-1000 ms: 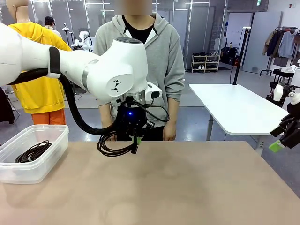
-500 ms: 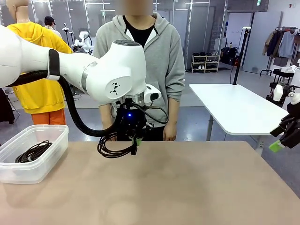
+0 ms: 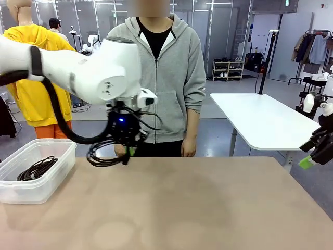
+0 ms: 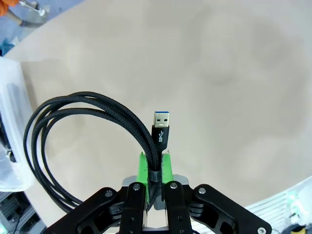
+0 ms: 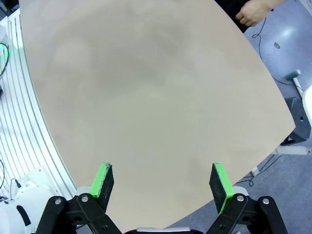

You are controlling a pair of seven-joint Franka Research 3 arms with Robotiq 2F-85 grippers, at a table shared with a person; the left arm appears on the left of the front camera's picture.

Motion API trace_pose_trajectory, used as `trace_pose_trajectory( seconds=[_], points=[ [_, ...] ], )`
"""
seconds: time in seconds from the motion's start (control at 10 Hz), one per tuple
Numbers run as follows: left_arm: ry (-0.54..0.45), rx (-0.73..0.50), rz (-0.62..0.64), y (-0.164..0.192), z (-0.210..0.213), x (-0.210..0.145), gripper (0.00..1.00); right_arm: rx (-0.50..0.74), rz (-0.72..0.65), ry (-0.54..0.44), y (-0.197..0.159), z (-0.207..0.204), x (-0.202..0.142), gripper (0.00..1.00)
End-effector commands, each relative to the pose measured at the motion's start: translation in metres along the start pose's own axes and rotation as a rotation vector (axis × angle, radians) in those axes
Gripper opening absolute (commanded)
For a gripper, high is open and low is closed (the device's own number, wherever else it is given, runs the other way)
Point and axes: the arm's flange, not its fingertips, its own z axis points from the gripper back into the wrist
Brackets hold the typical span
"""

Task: Organize and store the cables.
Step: Place the USB Extension Cable into the Organizing box.

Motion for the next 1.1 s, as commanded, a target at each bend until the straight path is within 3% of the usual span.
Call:
trace_pose_trajectory(
  seconds=[0.0,0.3,0.6,1.0],
  points=[
    [-0.012,-0.026,-0.023,0.055,0.009,-0.028,0.12,0.002,-0.015,0.019,-0.001,0.001,0.004,1.0],
    [-0.064,-0.088,-0.015,0.164,0.014,-0.046,0.12,0.002,-0.015,0.019,-0.001,0.001,0.004,1.0],
    [-0.05,-0.156,0.076,0.262,-0.013,-0.049,0.12,0.002,-0.015,0.019,-0.001,0.001,0.004,1.0],
    [-0.007,-0.269,0.098,0.34,-0.054,-0.035,0.12,0.002,-0.015,0.019,-0.001,0.001,0.004,1.0]
  ],
)
